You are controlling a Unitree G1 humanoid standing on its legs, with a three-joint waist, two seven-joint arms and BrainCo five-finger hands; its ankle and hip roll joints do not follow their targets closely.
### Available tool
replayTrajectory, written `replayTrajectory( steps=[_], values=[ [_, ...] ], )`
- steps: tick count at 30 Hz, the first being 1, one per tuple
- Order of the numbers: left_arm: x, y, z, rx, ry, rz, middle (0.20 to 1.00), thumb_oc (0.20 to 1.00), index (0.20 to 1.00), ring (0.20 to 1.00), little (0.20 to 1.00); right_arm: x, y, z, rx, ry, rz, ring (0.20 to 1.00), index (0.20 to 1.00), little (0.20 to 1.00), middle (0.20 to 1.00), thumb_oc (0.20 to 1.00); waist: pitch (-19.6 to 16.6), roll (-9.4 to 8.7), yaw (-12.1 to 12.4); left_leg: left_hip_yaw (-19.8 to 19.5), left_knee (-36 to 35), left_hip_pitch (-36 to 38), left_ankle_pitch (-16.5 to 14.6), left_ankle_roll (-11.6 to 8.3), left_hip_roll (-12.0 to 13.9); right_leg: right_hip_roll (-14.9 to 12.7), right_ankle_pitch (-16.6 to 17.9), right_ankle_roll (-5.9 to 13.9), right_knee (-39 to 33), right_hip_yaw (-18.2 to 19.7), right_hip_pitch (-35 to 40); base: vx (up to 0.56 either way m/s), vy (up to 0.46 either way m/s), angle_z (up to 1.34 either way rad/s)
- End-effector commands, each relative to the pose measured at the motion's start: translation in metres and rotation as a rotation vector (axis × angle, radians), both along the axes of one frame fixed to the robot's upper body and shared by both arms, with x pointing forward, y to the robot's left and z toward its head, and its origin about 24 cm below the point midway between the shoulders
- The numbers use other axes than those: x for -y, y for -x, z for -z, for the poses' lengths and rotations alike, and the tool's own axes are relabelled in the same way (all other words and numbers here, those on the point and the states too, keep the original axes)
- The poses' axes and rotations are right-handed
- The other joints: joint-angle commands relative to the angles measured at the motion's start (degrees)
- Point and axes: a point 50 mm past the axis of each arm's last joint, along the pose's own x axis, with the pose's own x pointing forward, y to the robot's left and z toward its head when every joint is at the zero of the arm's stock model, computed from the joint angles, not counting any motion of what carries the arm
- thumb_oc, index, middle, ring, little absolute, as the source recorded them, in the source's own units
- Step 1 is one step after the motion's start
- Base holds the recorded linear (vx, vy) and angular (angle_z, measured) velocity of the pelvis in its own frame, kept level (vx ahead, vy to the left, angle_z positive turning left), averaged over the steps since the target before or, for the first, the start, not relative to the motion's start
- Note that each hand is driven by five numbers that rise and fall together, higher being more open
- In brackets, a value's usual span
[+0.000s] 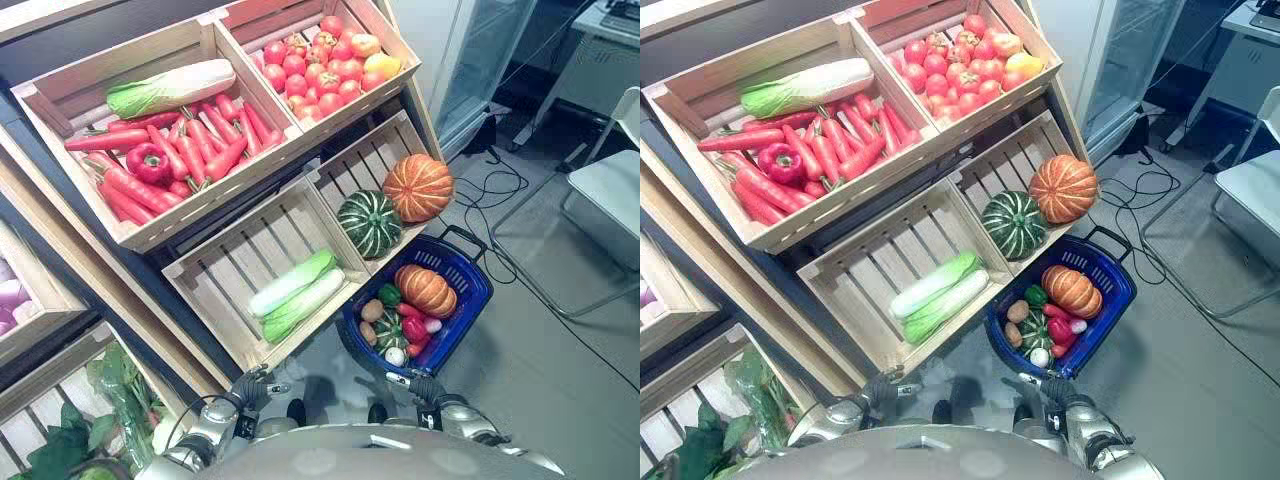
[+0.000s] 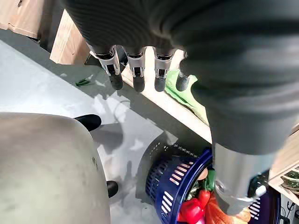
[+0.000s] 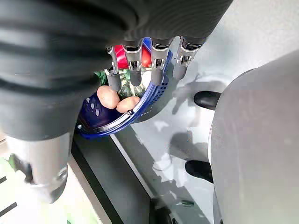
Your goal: Pick up fruits and vegetables into the basket
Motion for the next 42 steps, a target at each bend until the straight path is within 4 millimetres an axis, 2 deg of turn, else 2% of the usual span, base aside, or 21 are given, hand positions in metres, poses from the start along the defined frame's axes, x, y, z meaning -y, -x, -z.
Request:
replayTrajectory(
  steps=[1, 7, 11, 15, 19, 20, 22, 23, 26, 28, 30, 33, 36, 37, 39, 42],
  values=[
    [0.002, -0.024, -0.006, 0.059, -0.016, 0.062, 1.0, 1.0, 1.0, 1.0, 1.0, -0.01, -0.014, -0.002, 0.038, -0.013, -0.027, 1.0, 1.0, 1.0, 1.0, 1.0, 1.98, -3.11, 0.19, 2.14, 0.36, 0.95, -4.59, 2.88, -3.58, -2.33, -0.49, 3.58, 0.33, 2.17, 0.41, 0.42, 0.4, -0.91],
    [0.001, -0.032, -0.011, 0.113, -0.028, 0.068, 1.0, 1.0, 1.0, 1.0, 1.0, -0.008, -0.016, -0.003, 0.045, -0.012, -0.018, 1.0, 1.0, 1.0, 1.0, 1.0, 2.36, -2.94, -0.08, 2.36, 0.36, 0.97, -4.72, 3.0, -3.65, -2.13, -0.55, 3.53, 0.33, 2.51, 0.28, 0.0, 0.0, 0.0],
    [0.004, -0.046, -0.02, 0.217, -0.041, 0.064, 1.0, 1.0, 1.0, 1.0, 1.0, -0.007, -0.017, -0.004, 0.059, -0.019, 0.003, 1.0, 1.0, 1.0, 1.0, 1.0, 2.79, -2.97, -0.14, 2.54, 0.36, 0.98, -4.72, 3.1, -3.69, -1.98, -0.45, 3.44, 0.33, 2.81, 0.2, 0.01, -0.002, -0.02],
    [0.008, -0.08, -0.042, 0.411, -0.134, 0.088, 1.0, 1.0, 1.0, 1.0, 1.0, -0.007, -0.018, -0.005, 0.078, -0.021, 0.047, 1.0, 1.0, 1.0, 1.0, 1.0, 3.38, -2.9, -0.43, 2.63, 0.36, 0.41, -4.61, 3.23, -3.83, -1.73, -0.31, 3.36, 0.66, 3.37, -0.58, 0.03, -0.001, -0.05],
    [0.011, -0.096, -0.053, 0.497, -0.19, 0.068, 1.0, 1.0, 1.0, 1.0, 1.0, -0.007, -0.019, -0.005, 0.081, -0.012, 0.048, 1.0, 1.0, 1.0, 1.0, 1.0, 3.93, -2.87, -0.72, 2.71, 0.36, -0.11, -4.54, 3.41, -3.91, -1.47, -0.57, 3.19, 1.45, 3.67, -1.51, 0.0, 0.0, 0.0],
    [0.01, -0.111, -0.065, 0.577, -0.263, 0.054, 1.0, 1.0, 1.0, 1.0, 1.0, -0.007, -0.022, -0.007, 0.091, -0.007, 0.054, 1.0, 1.0, 1.0, 1.0, 1.0, 4.94, -2.9, -0.99, 2.75, 0.48, -0.58, -4.34, 3.57, -3.93, -1.25, -1.0, 2.97, 2.59, 3.94, -2.51, 0.0, 0.0, 0.0],
    [0.009, -0.117, -0.069, 0.6, -0.293, 0.057, 1.0, 1.0, 1.0, 1.0, 1.0, -0.006, -0.024, -0.008, 0.098, -0.005, 0.055, 1.0, 1.0, 1.0, 1.0, 1.0, 5.36, -2.89, -1.08, 2.76, 0.78, -0.86, -4.38, 3.62, -3.97, -1.14, -1.11, 2.86, 3.0, 4.1, -2.89, -0.02, 0.009, 0.0],
    [0.005, -0.129, -0.079, 0.651, -0.391, 0.044, 1.0, 1.0, 1.0, 1.0, 1.0, -0.004, -0.03, -0.01, 0.117, 0.0, 0.06, 1.0, 1.0, 1.0, 1.0, 1.0, 6.56, -2.83, -1.37, 2.75, 1.59, -1.81, -4.42, 3.68, -4.04, -0.95, -1.52, 2.63, 4.31, 4.34, -4.06, -0.07, 0.029, -0.02],
    [0.0, -0.152, -0.098, 0.721, -0.525, 0.005, 1.0, 1.0, 1.0, 1.0, 1.0, 0.0, -0.047, -0.018, 0.176, -0.002, 0.07, 1.0, 1.0, 1.0, 1.0, 1.0, 9.33, -2.53, -1.85, 2.71, 3.44, -4.59, -4.25, 3.59, -4.09, -0.51, -2.07, 2.1, 6.62, 4.75, -6.89, -0.16, 0.053, -0.05],
    [-0.004, -0.173, -0.119, 0.801, -0.628, -0.049, 1.0, 1.0, 1.0, 1.0, 1.0, 0.005, -0.069, -0.03, 0.247, 0.003, 0.085, 1.0, 1.0, 1.0, 1.0, 1.0, 12.33, -2.36, -2.42, 3.12, 6.64, -8.12, -4.41, 3.34, -4.05, -0.05, -2.95, 1.43, 9.68, 5.14, -10.24, -0.24, 0.058, -0.01],
    [-0.006, -0.18, -0.127, 0.837, -0.661, -0.079, 1.0, 1.0, 1.0, 1.0, 1.0, 0.007, -0.078, -0.035, 0.274, 0.007, 0.089, 1.0, 1.0, 1.0, 1.0, 1.0, 13.75, -2.4, -2.64, 3.12, 8.95, -10.15, -4.58, 3.14, -4.0, 0.06, -3.54, 1.13, 11.89, 5.12, -12.13, -0.18, 0.023, 0.02],
    [-0.016, -0.201, -0.157, 0.971, -0.777, -0.116, 1.0, 1.0, 1.0, 1.0, 1.0, 0.01, -0.095, -0.047, 0.35, 0.019, 0.097, 1.0, 1.0, 1.0, 1.0, 1.0, 18.32, -3.12, -3.58, 2.99, 20.02, -19.35, -5.47, 1.82, -4.17, -0.45, -5.48, 0.41, 21.38, 4.76, -19.84, -0.2, 0.017, 0.14],
    [-0.023, -0.21, -0.172, 1.03, -0.819, -0.13, 1.0, 1.0, 1.0, 1.0, 1.0, 0.014, -0.101, -0.052, 0.374, 0.023, 0.101, 1.0, 1.0, 1.0, 1.0, 1.0, 19.54, -3.41, -3.92, 3.12, 23.88, -23.29, -6.19, 1.18, -3.87, -0.59, -6.3, -0.02, 23.97, 4.94, -22.74, -0.12, 0.013, 0.16],
    [-0.029, -0.219, -0.188, 1.081, -0.857, -0.15, 1.0, 1.0, 1.0, 1.0, 1.0, 0.015, -0.108, -0.057, 0.402, 0.024, 0.096, 1.0, 1.0, 1.0, 1.0, 1.0, 20.89, -3.83, -4.21, 3.72, 27.31, -27.07, -7.08, 0.67, -3.46, -1.03, -6.97, -0.2, 26.31, 4.76, -25.61, -0.12, 0.015, 0.01],
    [-0.031, -0.224, -0.197, 1.112, -0.883, -0.16, 1.0, 1.0, 1.0, 1.0, 1.0, 0.015, -0.114, -0.062, 0.423, 0.02, 0.095, 1.0, 1.0, 1.0, 1.0, 1.0, 21.74, -4.04, -4.3, 3.93, 29.5, -29.22, -7.74, 0.56, -3.41, -1.01, -7.42, -0.34, 28.01, 4.91, -27.44, -0.12, 0.013, -0.03],
    [-0.036, -0.24, -0.232, 1.22, -0.979, -0.184, 1.0, 1.0, 1.0, 1.0, 1.0, 0.008, -0.136, -0.077, 0.502, -0.004, 0.073, 1.0, 1.0, 1.0, 1.0, 1.0, 23.91, -4.79, -4.35, 4.96, 34.5, -35.37, -9.3, 0.98, -3.33, -1.0, -8.74, -0.6, 33.95, 5.07, -34.11, -0.13, 0.022, -0.07]
  ],
)
